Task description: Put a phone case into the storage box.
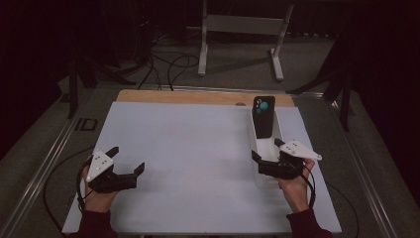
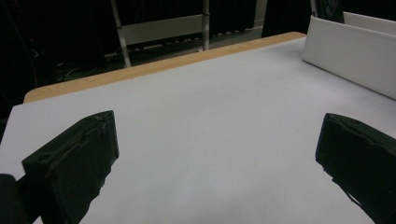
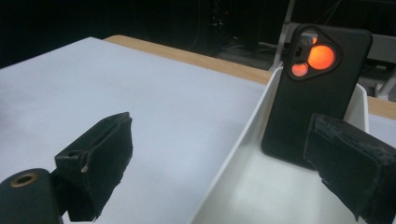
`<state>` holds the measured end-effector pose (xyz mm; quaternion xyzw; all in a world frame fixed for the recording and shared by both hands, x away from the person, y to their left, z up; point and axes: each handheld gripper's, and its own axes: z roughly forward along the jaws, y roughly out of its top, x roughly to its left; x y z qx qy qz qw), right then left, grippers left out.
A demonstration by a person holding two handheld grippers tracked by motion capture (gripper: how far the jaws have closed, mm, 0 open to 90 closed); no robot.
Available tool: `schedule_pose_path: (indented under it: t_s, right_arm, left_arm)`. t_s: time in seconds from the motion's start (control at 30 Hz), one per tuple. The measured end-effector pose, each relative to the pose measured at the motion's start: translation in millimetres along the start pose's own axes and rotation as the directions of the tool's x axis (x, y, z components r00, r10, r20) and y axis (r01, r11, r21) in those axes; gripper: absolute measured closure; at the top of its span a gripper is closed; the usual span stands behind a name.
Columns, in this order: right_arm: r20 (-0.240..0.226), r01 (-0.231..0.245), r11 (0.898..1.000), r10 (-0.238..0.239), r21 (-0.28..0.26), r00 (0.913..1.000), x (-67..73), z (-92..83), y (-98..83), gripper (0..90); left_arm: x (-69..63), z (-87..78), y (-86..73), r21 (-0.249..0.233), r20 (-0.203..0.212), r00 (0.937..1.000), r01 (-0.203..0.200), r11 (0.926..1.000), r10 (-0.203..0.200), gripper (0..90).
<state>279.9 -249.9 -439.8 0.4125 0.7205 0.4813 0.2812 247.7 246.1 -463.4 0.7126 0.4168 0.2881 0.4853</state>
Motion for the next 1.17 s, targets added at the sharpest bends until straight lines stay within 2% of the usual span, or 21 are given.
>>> schedule_pose_path:
  t_s: [0.2, 0.63, 0.87, 1.17]
  right_arm:
    - [-0.042, -0.021, 0.999, 0.020, -0.033, 0.9989, 1.9, -10.0, -15.3, 8.0]
    - [-0.093, -0.020, 0.996, 0.012, -0.083, 0.9956, 0.7, -18.4, -31.5, 7.9]
    - [-0.102, -0.005, 0.995, -0.006, -0.102, 0.9948, 0.8, -22.2, -34.2, 7.9]
    - [-0.108, -0.027, 0.992, 0.013, -0.126, 0.9940, -3.7, -28.1, -39.9, 7.9]
  left_arm:
    - [-1.5, -2.4, -4.9, -0.007, 0.006, 1.0000, -0.006, 1.0000, 0.006, 0.1]
    - [-4.5, -8.2, -10.5, -0.046, 0.022, 0.9997, -0.006, 0.9989, 0.007, 0.1]
    - [-6.6, -8.7, -12.2, -0.050, 0.024, 0.9997, -0.008, 0.9987, 0.009, 0.1]
    - [-7.9, -8.7, -13.9, -0.044, 0.018, 0.9996, -0.020, 0.9988, 0.021, 0.1]
